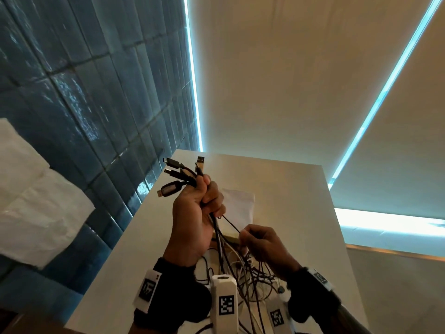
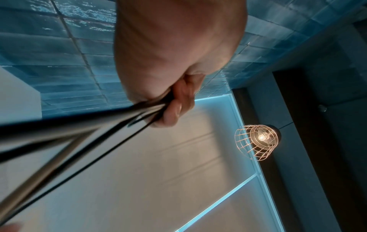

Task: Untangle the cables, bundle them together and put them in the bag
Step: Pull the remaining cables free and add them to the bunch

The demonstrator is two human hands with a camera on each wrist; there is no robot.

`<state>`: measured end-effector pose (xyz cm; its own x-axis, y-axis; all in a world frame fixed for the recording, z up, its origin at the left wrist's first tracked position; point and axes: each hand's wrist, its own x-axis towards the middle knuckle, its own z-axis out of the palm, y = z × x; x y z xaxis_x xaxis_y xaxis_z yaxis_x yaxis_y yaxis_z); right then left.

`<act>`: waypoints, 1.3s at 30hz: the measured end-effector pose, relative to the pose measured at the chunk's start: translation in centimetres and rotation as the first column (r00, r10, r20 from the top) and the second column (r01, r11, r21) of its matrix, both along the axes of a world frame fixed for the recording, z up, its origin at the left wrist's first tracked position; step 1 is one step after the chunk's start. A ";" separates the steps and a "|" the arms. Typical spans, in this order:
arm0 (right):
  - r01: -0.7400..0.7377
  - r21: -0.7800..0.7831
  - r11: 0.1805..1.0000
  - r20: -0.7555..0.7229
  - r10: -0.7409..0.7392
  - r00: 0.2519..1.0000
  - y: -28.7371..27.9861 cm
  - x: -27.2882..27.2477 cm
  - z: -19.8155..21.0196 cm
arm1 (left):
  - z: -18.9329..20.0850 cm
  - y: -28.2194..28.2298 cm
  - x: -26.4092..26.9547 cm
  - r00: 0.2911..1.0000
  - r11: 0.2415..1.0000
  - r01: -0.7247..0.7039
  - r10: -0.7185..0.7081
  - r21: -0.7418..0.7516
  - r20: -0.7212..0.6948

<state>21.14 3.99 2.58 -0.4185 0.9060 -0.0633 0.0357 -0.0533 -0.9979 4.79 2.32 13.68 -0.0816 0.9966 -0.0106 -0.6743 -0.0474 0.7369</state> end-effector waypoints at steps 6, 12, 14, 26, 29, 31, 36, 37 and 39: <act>0.009 0.060 0.998 0.161 -0.018 0.987 0.9 0.0 -4.6 | 0.1 -0.5 -0.5 1.000 1.000 -0.012 0.012 0.010 -0.029; 0.051 0.064 0.997 0.295 -0.068 0.953 1.0 1.1 -9.2 | 0.3 -0.7 -0.8 0.999 0.999 -0.025 0.026 0.019 -0.046; 0.066 0.077 0.995 0.318 -0.087 0.944 1.0 1.2 -9.6 | 0.3 -0.7 -0.9 0.997 0.999 -0.046 0.046 0.009 -0.059; 0.360 -0.020 0.933 0.094 -0.357 0.929 2.3 1.6 -2.6 | -0.4 -0.3 -0.9 0.969 0.964 -0.092 0.030 -0.248 -0.244; 0.321 0.028 0.947 -0.137 -0.315 0.939 2.1 0.5 2.3 | -1.0 -0.1 0.0 0.952 0.940 -0.073 -0.034 -0.332 -0.304; 0.264 0.101 0.959 -0.233 -0.235 0.944 1.4 -0.3 4.6 | -1.3 0.0 0.5 0.929 0.932 -0.089 -0.050 -0.352 -0.368; 0.025 0.220 0.975 -0.276 0.038 0.960 -0.4 -1.3 6.3 | -1.0 0.0 0.7 0.926 0.948 -0.076 -0.047 -0.309 -0.374; 0.004 0.205 0.979 -0.268 0.053 0.962 -0.4 -1.2 5.9 | -0.8 -0.1 0.7 0.947 0.959 -0.046 -0.047 -0.278 -0.318; -0.005 0.182 0.983 -0.218 0.046 0.975 0.0 -0.9 4.8 | -0.4 -0.1 0.3 0.980 0.974 -0.002 -0.042 -0.225 -0.194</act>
